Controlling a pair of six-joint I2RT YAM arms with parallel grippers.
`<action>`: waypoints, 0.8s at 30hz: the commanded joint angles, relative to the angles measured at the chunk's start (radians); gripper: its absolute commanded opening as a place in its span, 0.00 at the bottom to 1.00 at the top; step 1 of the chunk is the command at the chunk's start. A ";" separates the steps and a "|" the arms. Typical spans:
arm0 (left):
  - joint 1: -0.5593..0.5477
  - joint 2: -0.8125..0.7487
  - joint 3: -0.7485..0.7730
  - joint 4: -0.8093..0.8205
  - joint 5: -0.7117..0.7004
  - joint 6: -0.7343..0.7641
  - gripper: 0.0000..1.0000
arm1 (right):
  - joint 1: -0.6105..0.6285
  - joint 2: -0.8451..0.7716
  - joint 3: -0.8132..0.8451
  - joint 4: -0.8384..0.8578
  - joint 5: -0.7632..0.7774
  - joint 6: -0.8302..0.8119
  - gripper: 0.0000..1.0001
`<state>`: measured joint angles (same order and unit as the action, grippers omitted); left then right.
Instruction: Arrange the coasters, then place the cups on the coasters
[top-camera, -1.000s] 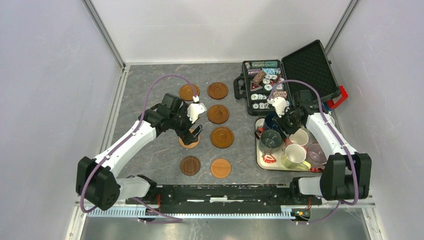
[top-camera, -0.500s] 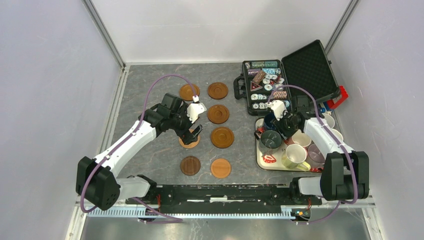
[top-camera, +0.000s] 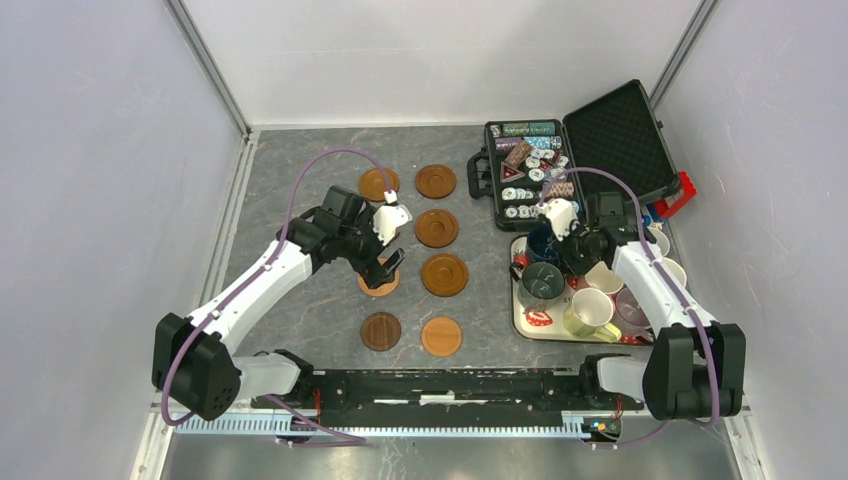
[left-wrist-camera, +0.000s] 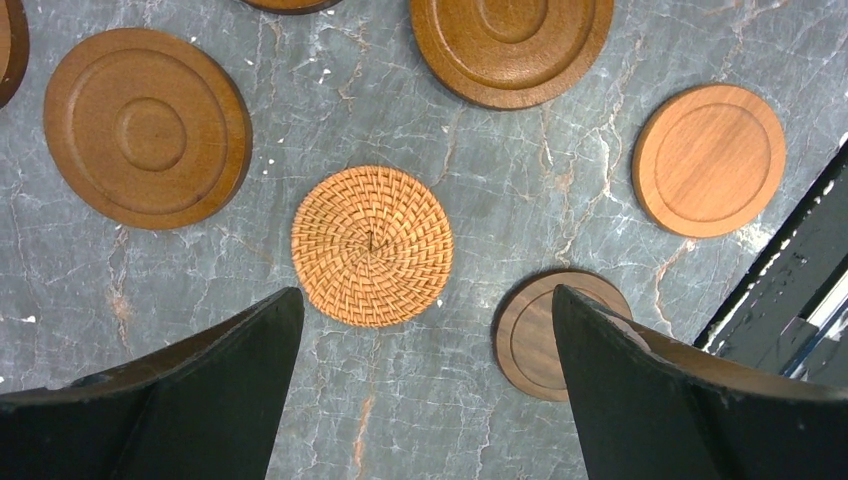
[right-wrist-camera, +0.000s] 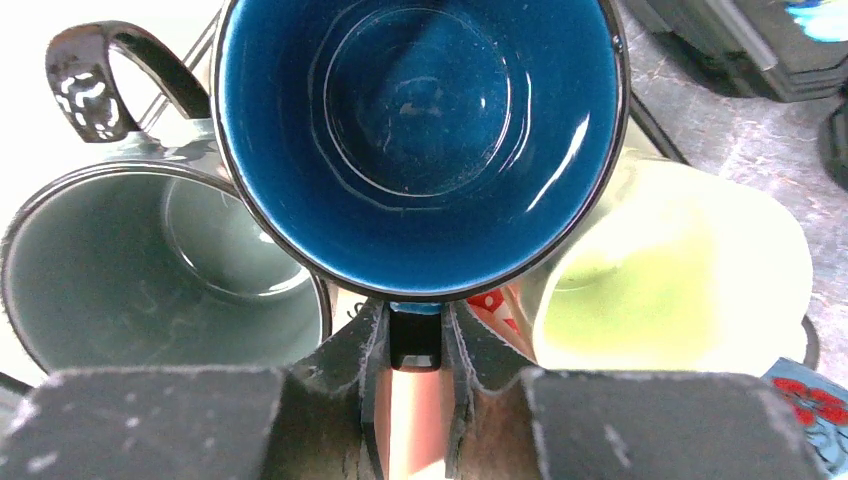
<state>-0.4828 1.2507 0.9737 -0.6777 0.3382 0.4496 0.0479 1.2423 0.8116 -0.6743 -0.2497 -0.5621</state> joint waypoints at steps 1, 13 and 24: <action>0.034 0.017 0.060 0.037 -0.003 -0.070 1.00 | 0.002 -0.065 0.127 0.003 -0.038 0.005 0.00; 0.226 0.149 0.305 -0.086 0.067 -0.189 1.00 | 0.134 0.166 0.569 0.016 -0.079 0.109 0.00; 0.442 0.256 0.442 -0.178 0.055 -0.259 1.00 | 0.401 0.699 1.135 0.066 -0.028 0.176 0.00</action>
<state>-0.1055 1.5005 1.3712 -0.8204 0.3874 0.2653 0.3702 1.8111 1.7340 -0.6937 -0.2859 -0.4240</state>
